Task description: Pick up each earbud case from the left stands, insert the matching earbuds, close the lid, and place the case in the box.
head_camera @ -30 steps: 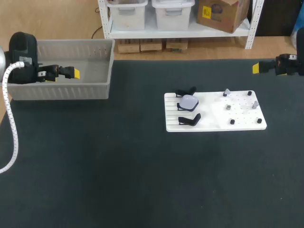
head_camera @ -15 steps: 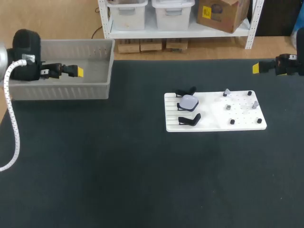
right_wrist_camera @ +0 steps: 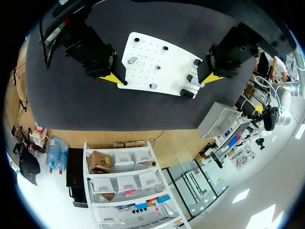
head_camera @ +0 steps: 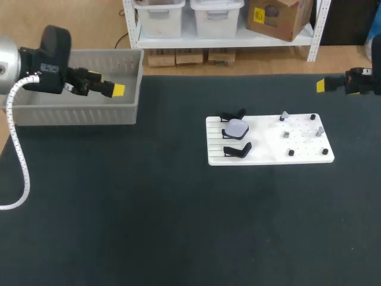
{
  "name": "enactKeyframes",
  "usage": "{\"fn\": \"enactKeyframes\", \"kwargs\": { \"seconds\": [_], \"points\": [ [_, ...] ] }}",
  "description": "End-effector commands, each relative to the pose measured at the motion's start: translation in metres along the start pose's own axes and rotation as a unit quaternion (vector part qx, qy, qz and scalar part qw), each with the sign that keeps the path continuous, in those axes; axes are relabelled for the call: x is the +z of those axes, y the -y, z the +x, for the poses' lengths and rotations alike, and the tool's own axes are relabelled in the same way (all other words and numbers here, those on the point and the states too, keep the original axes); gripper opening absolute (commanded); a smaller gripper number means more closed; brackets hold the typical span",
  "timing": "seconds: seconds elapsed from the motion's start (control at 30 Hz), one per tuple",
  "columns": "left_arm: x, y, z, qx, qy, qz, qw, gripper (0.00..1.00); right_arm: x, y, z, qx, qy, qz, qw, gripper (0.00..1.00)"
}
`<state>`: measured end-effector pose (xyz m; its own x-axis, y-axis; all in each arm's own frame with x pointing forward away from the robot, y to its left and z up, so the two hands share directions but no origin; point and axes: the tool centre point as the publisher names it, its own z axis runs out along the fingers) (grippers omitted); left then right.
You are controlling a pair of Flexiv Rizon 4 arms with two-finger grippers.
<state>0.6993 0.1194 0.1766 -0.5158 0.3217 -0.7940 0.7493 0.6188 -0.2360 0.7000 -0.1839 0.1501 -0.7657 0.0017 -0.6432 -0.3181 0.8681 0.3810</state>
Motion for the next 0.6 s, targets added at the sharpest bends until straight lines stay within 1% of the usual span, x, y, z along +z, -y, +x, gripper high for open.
{"fn": "enactKeyframes", "kwargs": {
  "seconds": [0.03,0.2,0.3,0.33,0.6],
  "points": [
    [0.014,0.001,-0.003,0.101,0.017,0.169,0.98,1.0,0.0,0.001,0.0,0.0,0.0,-0.002,1.0,1.0],
    [0.033,0.018,-0.008,0.156,0.003,0.218,0.963,1.0,0.0,0.001,0.0,0.0,0.0,-0.002,1.0,1.0],
    [0.042,0.032,-0.008,0.192,-0.006,0.227,0.955,1.0,0.0,0.001,0.0,0.0,0.0,-0.002,1.0,1.0],
    [0.045,0.036,-0.008,0.202,-0.008,0.219,0.954,1.0,0.0,0.001,0.0,0.0,0.0,-0.002,1.0,1.0],
    [0.045,0.036,-0.008,0.202,-0.008,0.219,0.954,1.0,0.0,0.001,0.0,0.0,0.0,-0.002,1.0,1.0]
  ]
}}
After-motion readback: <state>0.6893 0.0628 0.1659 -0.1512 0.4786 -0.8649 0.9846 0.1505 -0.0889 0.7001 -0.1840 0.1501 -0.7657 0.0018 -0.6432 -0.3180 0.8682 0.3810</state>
